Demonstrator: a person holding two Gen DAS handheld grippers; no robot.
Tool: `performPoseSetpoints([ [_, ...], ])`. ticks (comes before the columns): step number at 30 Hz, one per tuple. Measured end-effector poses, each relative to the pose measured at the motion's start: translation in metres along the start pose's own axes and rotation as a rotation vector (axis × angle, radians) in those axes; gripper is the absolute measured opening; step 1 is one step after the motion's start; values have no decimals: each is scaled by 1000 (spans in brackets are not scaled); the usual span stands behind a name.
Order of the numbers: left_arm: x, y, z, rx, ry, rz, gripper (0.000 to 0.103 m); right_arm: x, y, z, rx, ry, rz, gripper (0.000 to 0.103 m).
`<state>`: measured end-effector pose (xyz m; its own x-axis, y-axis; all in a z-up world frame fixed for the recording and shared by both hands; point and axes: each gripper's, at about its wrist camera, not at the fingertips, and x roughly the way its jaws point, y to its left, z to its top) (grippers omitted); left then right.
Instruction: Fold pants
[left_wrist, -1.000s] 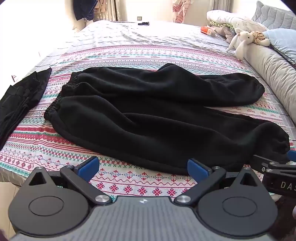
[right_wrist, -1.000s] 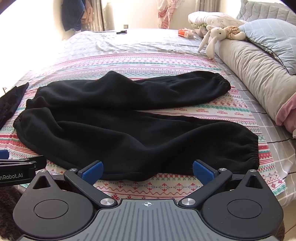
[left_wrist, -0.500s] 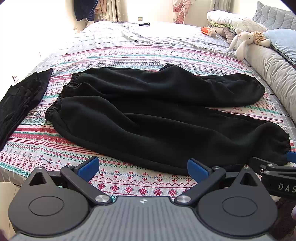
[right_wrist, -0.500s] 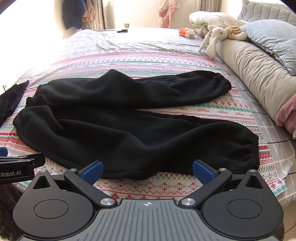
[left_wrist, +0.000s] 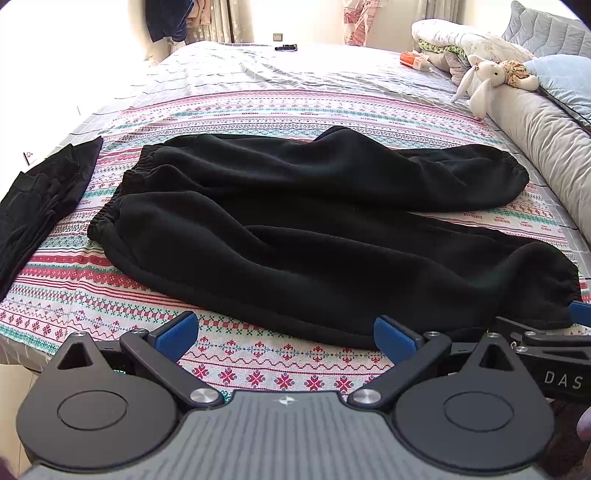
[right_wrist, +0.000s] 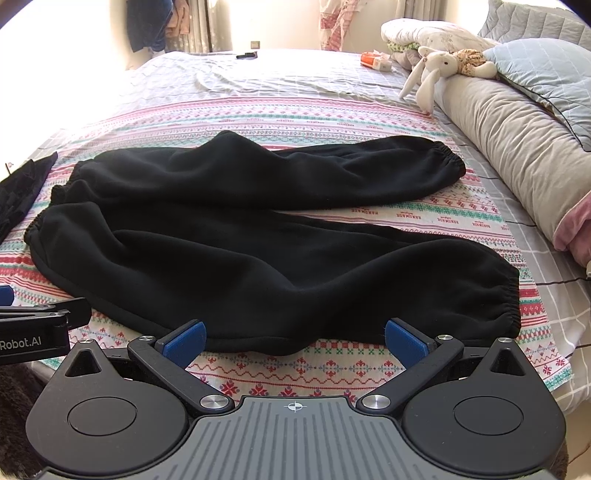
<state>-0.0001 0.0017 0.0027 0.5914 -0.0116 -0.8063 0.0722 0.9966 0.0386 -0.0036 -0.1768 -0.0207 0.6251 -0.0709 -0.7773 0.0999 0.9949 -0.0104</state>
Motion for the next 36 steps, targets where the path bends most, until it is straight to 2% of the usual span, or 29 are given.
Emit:
performPoseSetpoints([
  [36,2,4,-3,2,3,20,103,1,-1,1,2,3,-10,103],
])
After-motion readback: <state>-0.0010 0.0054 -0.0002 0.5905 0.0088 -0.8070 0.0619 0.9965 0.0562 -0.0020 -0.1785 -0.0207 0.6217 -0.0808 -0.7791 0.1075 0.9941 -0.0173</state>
